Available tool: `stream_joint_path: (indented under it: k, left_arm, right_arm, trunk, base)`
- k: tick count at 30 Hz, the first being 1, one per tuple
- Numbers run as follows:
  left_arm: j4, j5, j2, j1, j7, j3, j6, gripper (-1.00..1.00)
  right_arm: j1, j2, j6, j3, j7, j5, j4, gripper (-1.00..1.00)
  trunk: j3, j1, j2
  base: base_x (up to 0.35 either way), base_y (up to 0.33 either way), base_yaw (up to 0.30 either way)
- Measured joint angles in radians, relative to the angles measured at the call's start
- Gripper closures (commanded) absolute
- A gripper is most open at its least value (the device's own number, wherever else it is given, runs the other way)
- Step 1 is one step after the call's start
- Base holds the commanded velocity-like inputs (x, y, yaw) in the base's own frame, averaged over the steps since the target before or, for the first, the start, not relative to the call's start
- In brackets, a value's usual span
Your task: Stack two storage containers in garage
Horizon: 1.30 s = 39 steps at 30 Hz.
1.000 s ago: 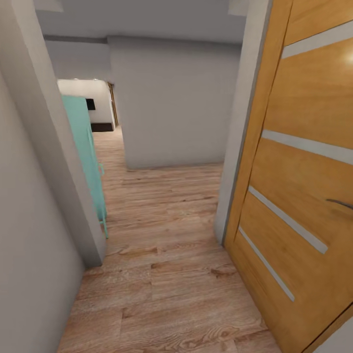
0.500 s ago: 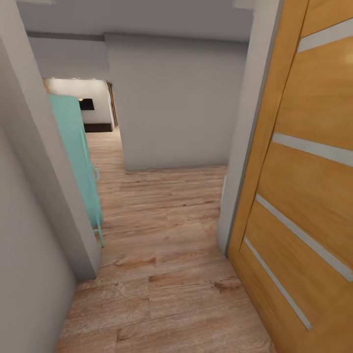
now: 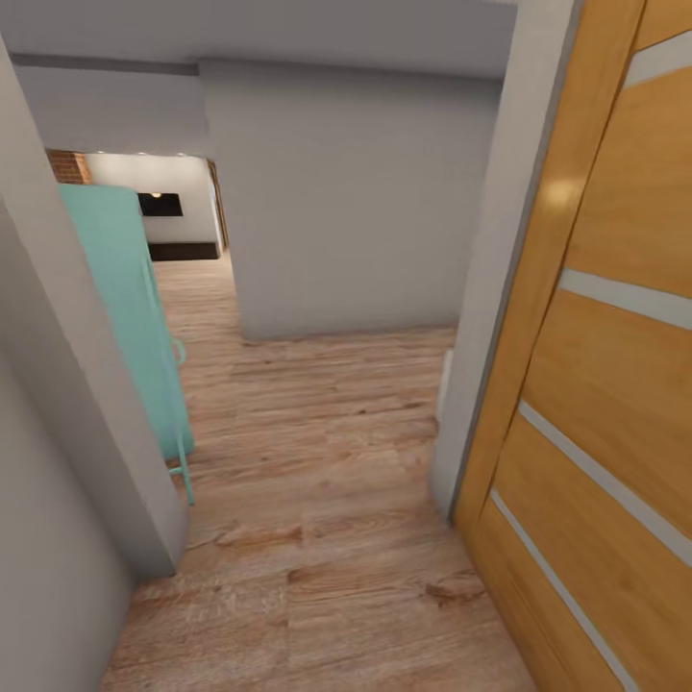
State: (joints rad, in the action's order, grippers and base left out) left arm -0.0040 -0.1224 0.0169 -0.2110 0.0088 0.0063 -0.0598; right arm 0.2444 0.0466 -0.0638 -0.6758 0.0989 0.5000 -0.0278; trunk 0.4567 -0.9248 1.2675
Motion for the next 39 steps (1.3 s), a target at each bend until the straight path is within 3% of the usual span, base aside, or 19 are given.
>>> stream_joint_path:
  k: [21,39]
  left_arm:
    - [0.0,0.0,0.0,0.0,0.0,0.0,0.0,-1.0]
    - [0.0,0.0,0.0,0.0,0.0,0.0,0.0,-1.0]
  right_arm:
    - [0.0,0.004,0.002,0.001,0.0,0.0,0.0,-1.0]
    - [0.0,0.003,0.002,0.002,0.0,0.0,0.0,-1.0]
  trunk:
    - [0.0,0.0,0.0]
    - [0.0,0.0,0.0]
  base:
    - [0.321,0.0,0.002]
    - [0.321,0.0,0.237]
